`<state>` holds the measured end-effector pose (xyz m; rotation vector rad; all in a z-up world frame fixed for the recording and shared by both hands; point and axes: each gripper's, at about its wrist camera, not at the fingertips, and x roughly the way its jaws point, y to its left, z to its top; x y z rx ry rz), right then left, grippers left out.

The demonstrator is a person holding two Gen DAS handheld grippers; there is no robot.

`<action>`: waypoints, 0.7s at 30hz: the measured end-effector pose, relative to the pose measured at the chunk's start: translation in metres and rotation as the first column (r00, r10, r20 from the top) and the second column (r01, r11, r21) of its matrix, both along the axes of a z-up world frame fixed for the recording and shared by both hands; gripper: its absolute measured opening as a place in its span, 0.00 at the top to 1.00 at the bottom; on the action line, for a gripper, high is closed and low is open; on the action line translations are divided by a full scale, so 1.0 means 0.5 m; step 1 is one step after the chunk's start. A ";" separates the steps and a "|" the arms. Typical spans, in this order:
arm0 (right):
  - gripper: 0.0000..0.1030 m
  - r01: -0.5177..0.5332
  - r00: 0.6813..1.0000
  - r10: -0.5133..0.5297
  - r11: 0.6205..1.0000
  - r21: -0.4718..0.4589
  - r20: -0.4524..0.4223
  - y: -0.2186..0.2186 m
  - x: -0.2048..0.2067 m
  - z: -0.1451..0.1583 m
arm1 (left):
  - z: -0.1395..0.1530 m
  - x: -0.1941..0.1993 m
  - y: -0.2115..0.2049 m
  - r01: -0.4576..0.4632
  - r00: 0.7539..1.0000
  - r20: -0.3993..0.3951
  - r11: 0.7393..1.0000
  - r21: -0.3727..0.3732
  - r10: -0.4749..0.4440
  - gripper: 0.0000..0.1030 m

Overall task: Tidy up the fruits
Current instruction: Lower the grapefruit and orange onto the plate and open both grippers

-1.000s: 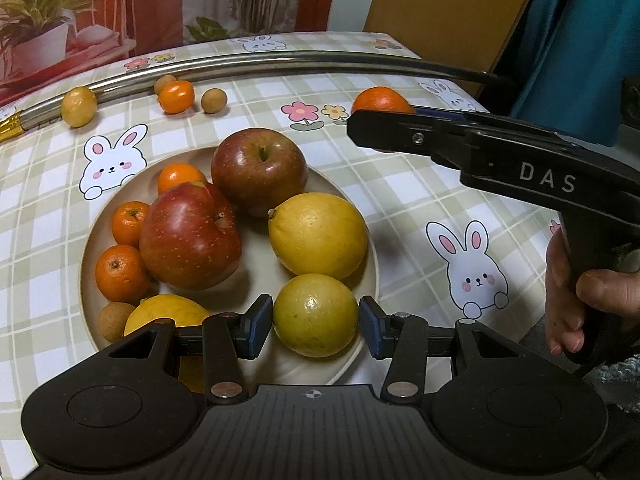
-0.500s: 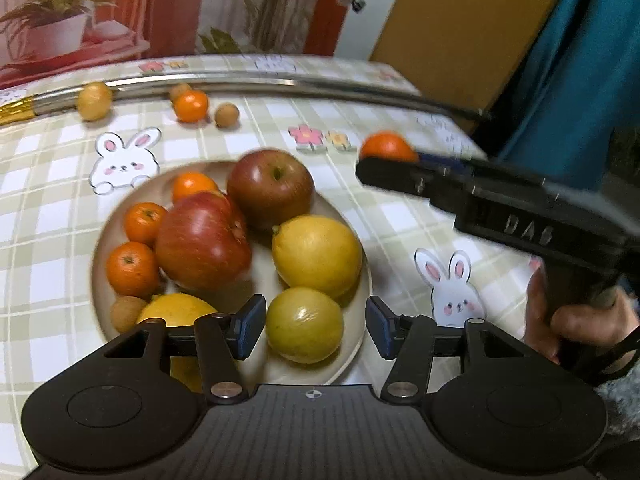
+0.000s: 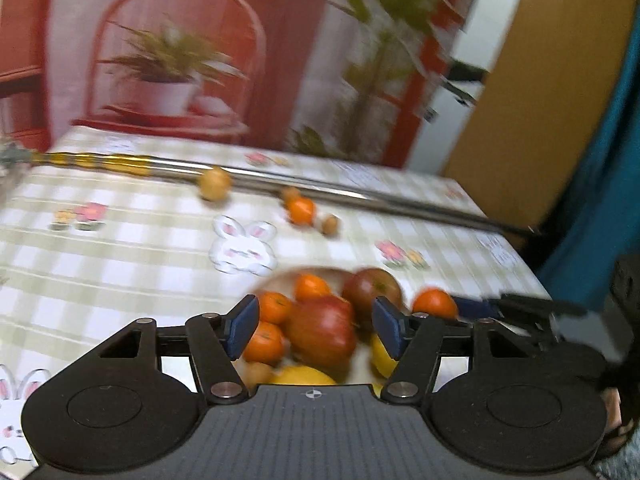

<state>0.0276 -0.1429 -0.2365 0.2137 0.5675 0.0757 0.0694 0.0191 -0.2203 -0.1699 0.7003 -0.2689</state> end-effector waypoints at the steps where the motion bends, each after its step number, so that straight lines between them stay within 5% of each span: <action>1: 0.66 -0.011 1.000 0.011 1.000 -0.006 -0.006 0.008 0.005 0.000 | 0.002 -0.001 0.009 -0.021 1.000 0.005 1.000 0.000 0.021 0.35; 21: 0.65 -0.134 0.983 0.119 0.986 -0.104 -0.141 0.126 0.046 -0.028 | -0.036 -0.017 0.081 -0.119 0.993 -0.026 0.992 -0.035 0.118 0.26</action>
